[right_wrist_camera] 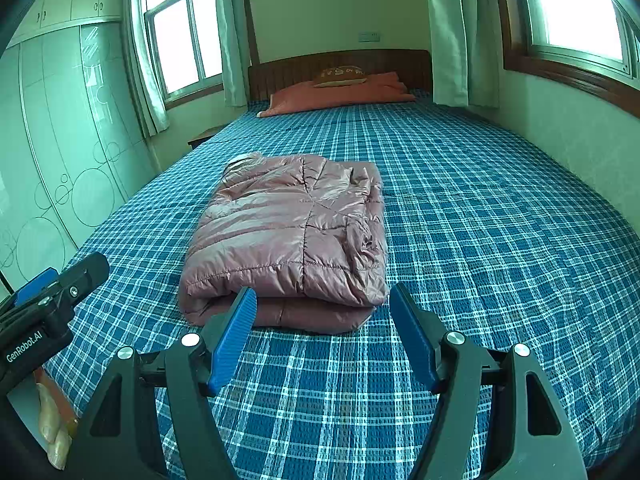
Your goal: Fold large clothes
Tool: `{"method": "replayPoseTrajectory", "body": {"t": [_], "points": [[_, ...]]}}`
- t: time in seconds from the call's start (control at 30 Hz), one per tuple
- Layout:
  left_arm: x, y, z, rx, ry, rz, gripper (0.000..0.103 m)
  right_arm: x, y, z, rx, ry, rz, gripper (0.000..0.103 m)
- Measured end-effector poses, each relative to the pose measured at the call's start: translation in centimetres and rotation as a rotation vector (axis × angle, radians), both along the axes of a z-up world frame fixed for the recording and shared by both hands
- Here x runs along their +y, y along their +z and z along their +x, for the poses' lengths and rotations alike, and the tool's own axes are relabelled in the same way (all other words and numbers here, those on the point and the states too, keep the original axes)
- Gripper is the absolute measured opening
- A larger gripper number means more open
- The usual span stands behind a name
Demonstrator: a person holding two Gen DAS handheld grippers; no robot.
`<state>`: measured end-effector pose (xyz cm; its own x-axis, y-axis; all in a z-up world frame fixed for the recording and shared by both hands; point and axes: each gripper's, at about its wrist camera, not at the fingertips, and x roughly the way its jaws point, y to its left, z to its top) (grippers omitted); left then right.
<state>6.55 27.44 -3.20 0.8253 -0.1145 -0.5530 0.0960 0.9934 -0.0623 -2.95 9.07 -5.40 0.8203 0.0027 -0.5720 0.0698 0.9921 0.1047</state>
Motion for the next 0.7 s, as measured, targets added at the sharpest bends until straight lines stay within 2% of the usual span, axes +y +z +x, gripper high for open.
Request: {"method": "replayPoseTrajectory", "body": {"t": [0.13,0.27,0.37,0.47,0.57,0.7], "points": [[-0.1,-0.2,0.1,0.006,-0.003,-0.005,0.101,0.0,-0.3,0.3,0.008,0.002,0.002,0.068],[0.1,-0.5,0.2,0.007,0.043,0.001,0.101,-0.1,-0.4,0.4,0.012,0.004,0.003,0.068],[0.0,-0.7,0.5,0.019,0.024,0.014,0.101,-0.1,-0.6,0.6,0.017,0.006,0.005,0.068],[-0.3,-0.6,0.5,-0.012,0.014,0.028,0.101,-0.2,-0.9,0.8,0.022,0.010,0.006,0.068],[-0.3,-1.0,1.0,-0.011,-0.001,0.044,0.101,-0.3,-1.1,1.1,0.014,0.006,-0.002,0.080],[0.8,-2.3,3.1,0.034,0.015,0.033,0.101,-1.6,-1.7,2.1,0.033,-0.020,-0.012,0.080]]}}
